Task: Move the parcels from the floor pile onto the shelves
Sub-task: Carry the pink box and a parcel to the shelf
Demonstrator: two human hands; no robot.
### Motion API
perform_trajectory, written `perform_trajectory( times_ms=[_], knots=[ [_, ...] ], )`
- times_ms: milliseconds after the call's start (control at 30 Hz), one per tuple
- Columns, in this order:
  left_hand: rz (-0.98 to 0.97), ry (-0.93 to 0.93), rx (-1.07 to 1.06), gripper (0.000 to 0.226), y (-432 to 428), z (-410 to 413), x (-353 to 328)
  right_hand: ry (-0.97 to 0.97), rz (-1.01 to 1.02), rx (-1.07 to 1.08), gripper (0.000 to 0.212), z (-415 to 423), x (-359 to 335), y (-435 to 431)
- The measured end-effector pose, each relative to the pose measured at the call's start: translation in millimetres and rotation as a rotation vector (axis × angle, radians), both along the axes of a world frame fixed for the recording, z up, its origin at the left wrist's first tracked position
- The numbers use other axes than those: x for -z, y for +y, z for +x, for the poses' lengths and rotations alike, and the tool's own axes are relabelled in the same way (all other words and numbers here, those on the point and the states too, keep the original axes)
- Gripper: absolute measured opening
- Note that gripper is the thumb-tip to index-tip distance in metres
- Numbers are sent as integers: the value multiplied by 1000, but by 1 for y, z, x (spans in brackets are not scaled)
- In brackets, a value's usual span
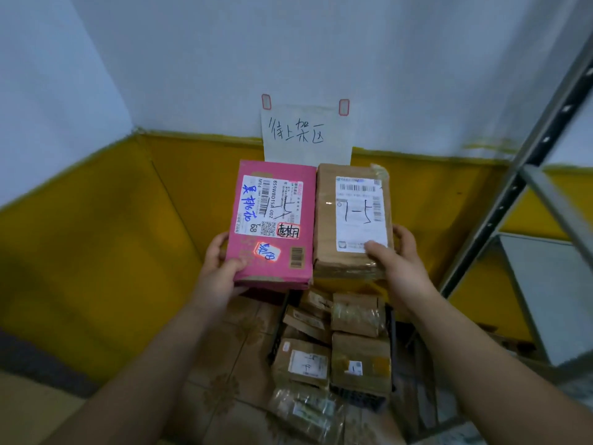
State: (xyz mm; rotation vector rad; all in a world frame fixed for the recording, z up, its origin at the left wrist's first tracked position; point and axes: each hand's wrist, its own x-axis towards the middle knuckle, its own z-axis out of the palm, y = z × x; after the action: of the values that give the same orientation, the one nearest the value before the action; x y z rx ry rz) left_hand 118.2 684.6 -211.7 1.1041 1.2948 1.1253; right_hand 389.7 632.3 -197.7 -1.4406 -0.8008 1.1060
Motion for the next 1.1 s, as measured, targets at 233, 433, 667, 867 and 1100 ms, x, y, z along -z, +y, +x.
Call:
perform_trajectory(
  times_ms=[233, 433, 667, 867, 1100],
  knots=[
    [223, 79, 12, 41, -57, 12, -39, -198, 178, 6, 85, -2, -34, -76],
    [372, 115, 195, 58, -107, 1, -64, -224, 248, 109, 84, -17, -53, -153],
    [360, 128, 409, 64, -173, 3, -56, -181, 225, 325, 81, -23, -49, -252],
    [357, 60, 562, 56, -235, 63, -62, -197, 224, 524, 70, 17, -50, -340],
    [464, 70, 776, 54, -333, 198, -62, -245, 203, 787, 71, 107, -59, -486]
  ],
)
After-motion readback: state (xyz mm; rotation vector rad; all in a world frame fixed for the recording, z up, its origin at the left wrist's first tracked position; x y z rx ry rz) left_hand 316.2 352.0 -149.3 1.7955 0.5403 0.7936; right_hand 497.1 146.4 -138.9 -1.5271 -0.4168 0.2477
